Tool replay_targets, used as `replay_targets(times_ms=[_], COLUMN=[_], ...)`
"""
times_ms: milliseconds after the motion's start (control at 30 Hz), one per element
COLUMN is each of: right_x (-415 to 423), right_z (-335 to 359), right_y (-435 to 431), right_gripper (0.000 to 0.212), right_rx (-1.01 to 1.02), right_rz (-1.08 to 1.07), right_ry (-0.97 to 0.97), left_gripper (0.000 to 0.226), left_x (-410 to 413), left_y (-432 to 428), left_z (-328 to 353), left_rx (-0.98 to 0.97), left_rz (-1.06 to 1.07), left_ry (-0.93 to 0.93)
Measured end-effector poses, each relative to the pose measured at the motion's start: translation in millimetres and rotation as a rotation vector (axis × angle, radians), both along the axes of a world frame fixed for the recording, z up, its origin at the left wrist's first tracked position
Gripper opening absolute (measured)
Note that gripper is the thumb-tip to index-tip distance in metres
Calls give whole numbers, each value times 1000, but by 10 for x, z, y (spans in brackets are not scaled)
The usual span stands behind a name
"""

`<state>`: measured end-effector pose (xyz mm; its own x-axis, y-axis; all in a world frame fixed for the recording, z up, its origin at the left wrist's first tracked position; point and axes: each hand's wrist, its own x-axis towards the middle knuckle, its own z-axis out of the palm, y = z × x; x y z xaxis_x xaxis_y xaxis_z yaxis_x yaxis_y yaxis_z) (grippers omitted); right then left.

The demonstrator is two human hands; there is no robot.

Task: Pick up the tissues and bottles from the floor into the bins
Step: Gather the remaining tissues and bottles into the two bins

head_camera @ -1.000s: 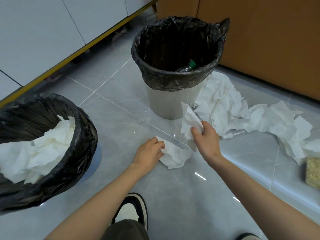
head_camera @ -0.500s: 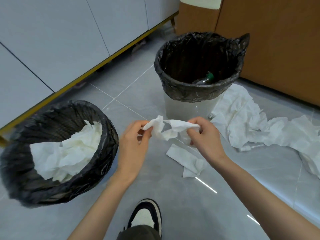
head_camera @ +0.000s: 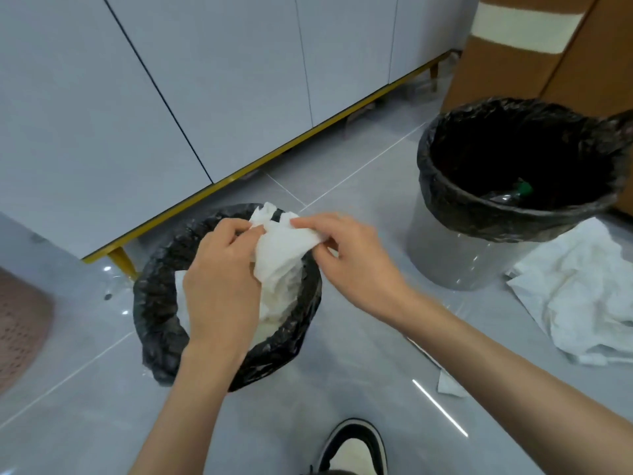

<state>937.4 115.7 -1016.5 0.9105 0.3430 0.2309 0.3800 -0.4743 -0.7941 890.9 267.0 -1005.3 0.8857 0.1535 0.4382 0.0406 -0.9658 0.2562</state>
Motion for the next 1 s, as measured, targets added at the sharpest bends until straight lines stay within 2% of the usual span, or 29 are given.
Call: replay_targets(times_ms=[133,200,267,333,400,467,533,667,867,1000], right_x=[31,29,33,32,24,24,11,-17,-47,-150], right_z=[-126,-165,-178,-233,-305,-381,-438,-566,-859,-1137], right_y=[340,372,356,327,278,193,81,-156,-627,-1011], right_gripper=[54,57,61,59,53,45,41,35,32,32], right_rx=[-369,-635,-757,-692,-488,-312,-239,-192,-179,-229], right_rz=[352,417,402,320,187,64,-22,-126,-273,-373], right_ry=[43,-11,-66,-104,-126,-124,-86,14,138,260], left_gripper=[31,48,69,76,73,65,48,34,32,35], left_x=[17,10,-17,-38,-33,-22,-6,12,78,118], left_y=[301,384,455,522,570,539,447,214,-368,-833], left_z=[-80,-104,-113,-96,-82,-47,-12,23,-40,-196], left_rx=[30,53,5,6,13,-7,-37,-112,-166,-171], left_rz=[170,222,229,203,183,165,140,63,-164,-313], left_ry=[249,374,424,379,311,250,185,131,148,234])
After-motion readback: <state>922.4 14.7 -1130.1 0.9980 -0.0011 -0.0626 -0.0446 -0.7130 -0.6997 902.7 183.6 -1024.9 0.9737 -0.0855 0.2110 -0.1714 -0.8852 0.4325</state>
